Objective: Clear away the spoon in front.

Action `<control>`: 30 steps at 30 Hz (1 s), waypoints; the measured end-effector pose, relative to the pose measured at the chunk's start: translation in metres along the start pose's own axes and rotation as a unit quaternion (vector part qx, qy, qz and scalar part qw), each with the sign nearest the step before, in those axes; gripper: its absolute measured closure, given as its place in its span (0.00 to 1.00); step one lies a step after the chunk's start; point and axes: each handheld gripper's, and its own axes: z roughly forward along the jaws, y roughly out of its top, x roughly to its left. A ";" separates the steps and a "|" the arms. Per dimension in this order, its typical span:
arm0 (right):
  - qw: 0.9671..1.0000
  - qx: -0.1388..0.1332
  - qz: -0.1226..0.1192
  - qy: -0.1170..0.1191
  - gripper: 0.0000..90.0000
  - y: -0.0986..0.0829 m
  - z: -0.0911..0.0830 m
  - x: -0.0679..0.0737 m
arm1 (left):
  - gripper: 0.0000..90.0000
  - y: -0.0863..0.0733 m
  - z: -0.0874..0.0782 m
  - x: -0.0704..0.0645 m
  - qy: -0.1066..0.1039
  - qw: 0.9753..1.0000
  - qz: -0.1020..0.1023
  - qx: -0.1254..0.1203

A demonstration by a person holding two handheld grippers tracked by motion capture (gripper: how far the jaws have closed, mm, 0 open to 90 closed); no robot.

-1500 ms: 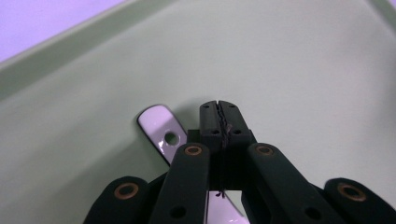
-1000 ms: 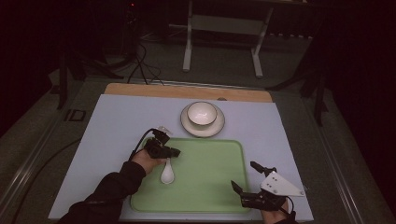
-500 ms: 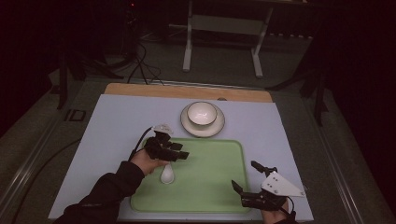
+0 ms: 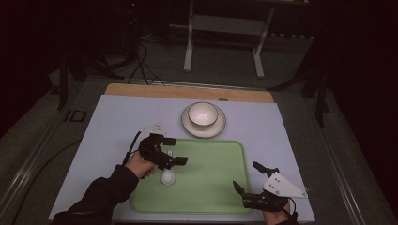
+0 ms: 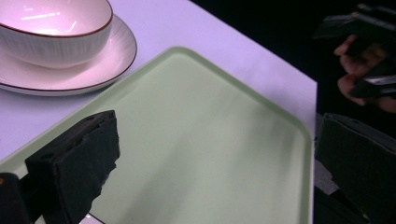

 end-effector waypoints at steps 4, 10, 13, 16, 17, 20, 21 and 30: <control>1.000 0.000 -0.002 0.000 0.13 0.000 0.000 0.000 | 0.00 -0.004 -0.009 -0.004 0.010 1.000 0.013 -0.002; 1.000 -0.001 -0.002 -0.001 0.13 0.001 0.000 0.001 | 0.00 -0.009 -0.019 -0.009 0.015 1.000 0.019 -0.010; 1.000 -0.001 -0.002 -0.001 0.13 0.000 0.000 0.000 | 0.00 -0.014 -0.027 -0.012 0.017 0.999 0.026 -0.011; 1.000 -0.001 -0.002 -0.001 0.13 0.000 0.000 0.000 | 0.00 -0.016 -0.030 -0.013 0.022 0.999 0.030 -0.015; 1.000 -0.001 -0.002 -0.001 0.13 0.000 0.000 0.000 | 0.00 -0.018 -0.034 -0.014 0.024 0.999 0.031 -0.018; 1.000 -0.001 -0.002 -0.002 0.13 0.001 0.000 0.001 | 0.00 -0.022 -0.041 -0.016 0.028 0.999 0.030 -0.020; 1.000 -0.001 -0.002 -0.002 0.13 0.001 -0.001 0.001 | 0.00 -0.023 -0.042 -0.015 0.027 0.999 0.030 -0.018; 1.000 -0.001 -0.002 0.002 0.13 0.001 0.000 0.001 | 0.00 -0.041 -0.057 -0.014 0.040 0.999 0.023 -0.023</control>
